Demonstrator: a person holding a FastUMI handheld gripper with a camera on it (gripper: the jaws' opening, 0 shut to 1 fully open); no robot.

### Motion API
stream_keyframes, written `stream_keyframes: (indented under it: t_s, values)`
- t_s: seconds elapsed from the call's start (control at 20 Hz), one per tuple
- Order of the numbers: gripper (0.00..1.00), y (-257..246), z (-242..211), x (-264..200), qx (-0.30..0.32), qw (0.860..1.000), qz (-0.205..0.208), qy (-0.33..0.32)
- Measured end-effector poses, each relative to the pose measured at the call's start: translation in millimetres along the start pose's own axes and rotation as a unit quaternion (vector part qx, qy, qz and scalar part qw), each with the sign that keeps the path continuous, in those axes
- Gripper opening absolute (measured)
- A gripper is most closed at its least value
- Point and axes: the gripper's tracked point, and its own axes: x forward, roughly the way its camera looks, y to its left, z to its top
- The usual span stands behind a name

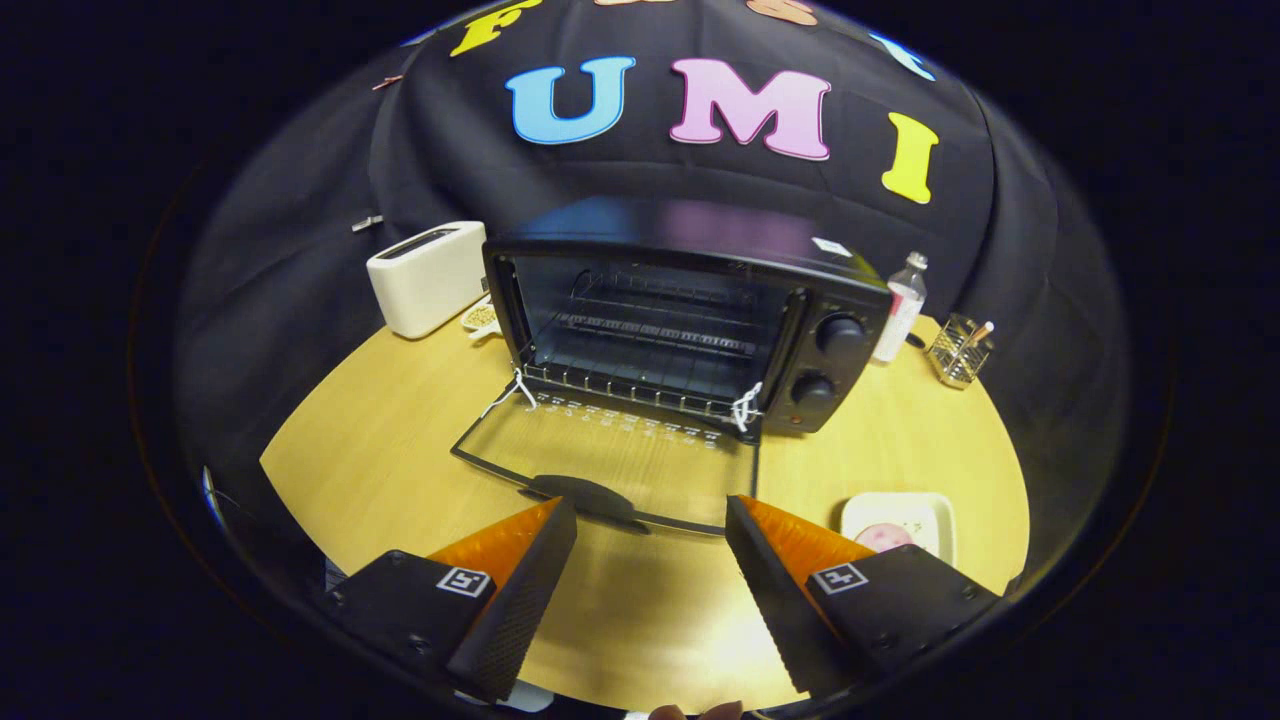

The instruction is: Open the toaster oven, put the food inside, and close the toaster oven door.

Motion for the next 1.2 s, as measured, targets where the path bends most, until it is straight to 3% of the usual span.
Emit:
stream_keyframes:
  t_s: [0.2,0.6,0.95,1.05,1.2]
  values:
    - [1.00,-52,-9,-32,0.028,1.000,0.007,0.010]
    - [0.98,-177,-60,-54,0.078,0.992,0.007,0.100]
    - [0.98,-251,-98,-28,0.116,0.969,0.041,0.212]
    - [0.93,-263,-107,-16,0.135,0.959,0.051,0.243]
    - [0.72,-272,-121,7,0.157,0.944,0.066,0.284]
